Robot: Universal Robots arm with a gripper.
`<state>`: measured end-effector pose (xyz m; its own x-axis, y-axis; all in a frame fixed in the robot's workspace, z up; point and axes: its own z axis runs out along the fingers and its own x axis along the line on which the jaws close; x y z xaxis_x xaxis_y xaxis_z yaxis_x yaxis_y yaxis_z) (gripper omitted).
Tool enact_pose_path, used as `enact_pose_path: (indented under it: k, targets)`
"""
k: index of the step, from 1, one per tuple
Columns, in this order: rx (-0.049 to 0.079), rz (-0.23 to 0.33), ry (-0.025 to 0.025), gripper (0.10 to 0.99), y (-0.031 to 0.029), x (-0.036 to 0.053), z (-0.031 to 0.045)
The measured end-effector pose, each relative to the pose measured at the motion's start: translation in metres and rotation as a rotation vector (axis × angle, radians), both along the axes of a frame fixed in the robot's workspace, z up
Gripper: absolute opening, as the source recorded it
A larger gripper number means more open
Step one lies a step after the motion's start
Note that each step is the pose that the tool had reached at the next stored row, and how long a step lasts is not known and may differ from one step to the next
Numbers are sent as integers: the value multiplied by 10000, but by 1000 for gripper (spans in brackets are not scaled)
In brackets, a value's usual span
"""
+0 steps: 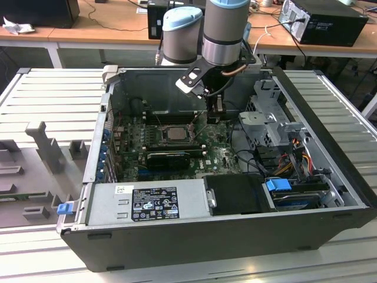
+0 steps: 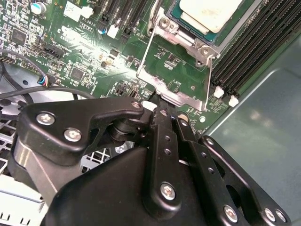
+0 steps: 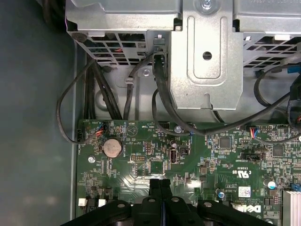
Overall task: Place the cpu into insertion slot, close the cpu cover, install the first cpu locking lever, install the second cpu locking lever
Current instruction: 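Close the cpu cover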
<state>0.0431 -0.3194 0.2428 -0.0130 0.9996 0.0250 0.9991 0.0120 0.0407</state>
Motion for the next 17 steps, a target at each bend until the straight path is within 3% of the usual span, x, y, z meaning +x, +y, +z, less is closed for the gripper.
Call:
enact_pose_path:
  k: [17]
  targets:
    - [0,0,0,106,0,-41,0]
